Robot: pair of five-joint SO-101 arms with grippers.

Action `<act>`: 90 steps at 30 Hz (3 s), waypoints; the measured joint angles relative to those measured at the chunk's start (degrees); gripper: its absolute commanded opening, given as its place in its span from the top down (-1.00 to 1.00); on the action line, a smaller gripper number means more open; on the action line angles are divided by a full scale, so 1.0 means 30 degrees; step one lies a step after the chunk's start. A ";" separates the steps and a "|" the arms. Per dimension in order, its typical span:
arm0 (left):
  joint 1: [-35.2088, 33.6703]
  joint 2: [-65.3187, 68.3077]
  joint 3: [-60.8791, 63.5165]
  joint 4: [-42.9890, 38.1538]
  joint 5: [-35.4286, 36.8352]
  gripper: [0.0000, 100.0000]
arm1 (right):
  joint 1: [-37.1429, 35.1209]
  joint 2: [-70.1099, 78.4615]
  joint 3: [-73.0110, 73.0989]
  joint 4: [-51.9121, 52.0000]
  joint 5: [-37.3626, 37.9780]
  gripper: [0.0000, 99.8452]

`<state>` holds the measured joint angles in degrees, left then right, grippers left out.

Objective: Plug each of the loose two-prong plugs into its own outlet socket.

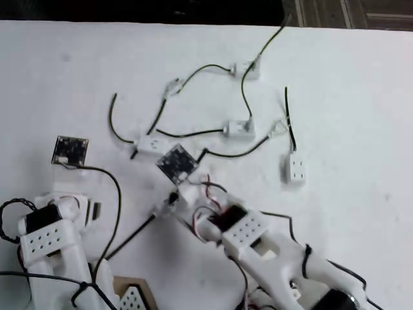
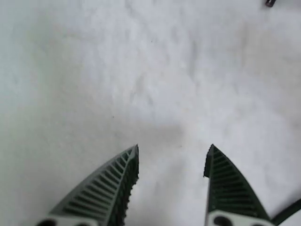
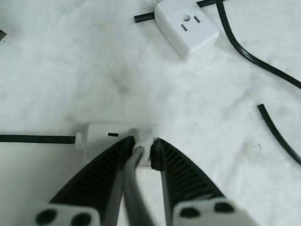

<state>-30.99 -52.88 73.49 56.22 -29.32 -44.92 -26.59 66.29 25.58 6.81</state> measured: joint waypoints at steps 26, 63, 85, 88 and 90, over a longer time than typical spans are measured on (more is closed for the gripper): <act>0.0000 0.0000 0.0000 -0.0029 0.0000 0.52 | 0.0029 0.4659 -0.4982 0.6476 0.0850 0.97; 0.0000 0.0000 0.0000 -0.0029 0.0000 0.52 | 0.8352 0.9377 -2.0689 0.5802 0.0498 0.97; 0.0000 0.0000 0.0000 -0.0029 0.0000 0.52 | 1.2864 1.8784 -3.2352 1.1663 0.1846 0.43; 0.0000 0.0000 0.0000 -0.0029 0.0000 0.52 | 1.2923 1.8784 -3.2791 1.2689 0.1846 0.42; 0.0000 0.0000 0.0000 -0.0029 0.0000 0.52 | 1.2747 1.8784 -3.3172 1.3714 0.1846 0.42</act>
<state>-30.99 -52.88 73.49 56.13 -29.32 -6.68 29.76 -33.23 66.73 12.35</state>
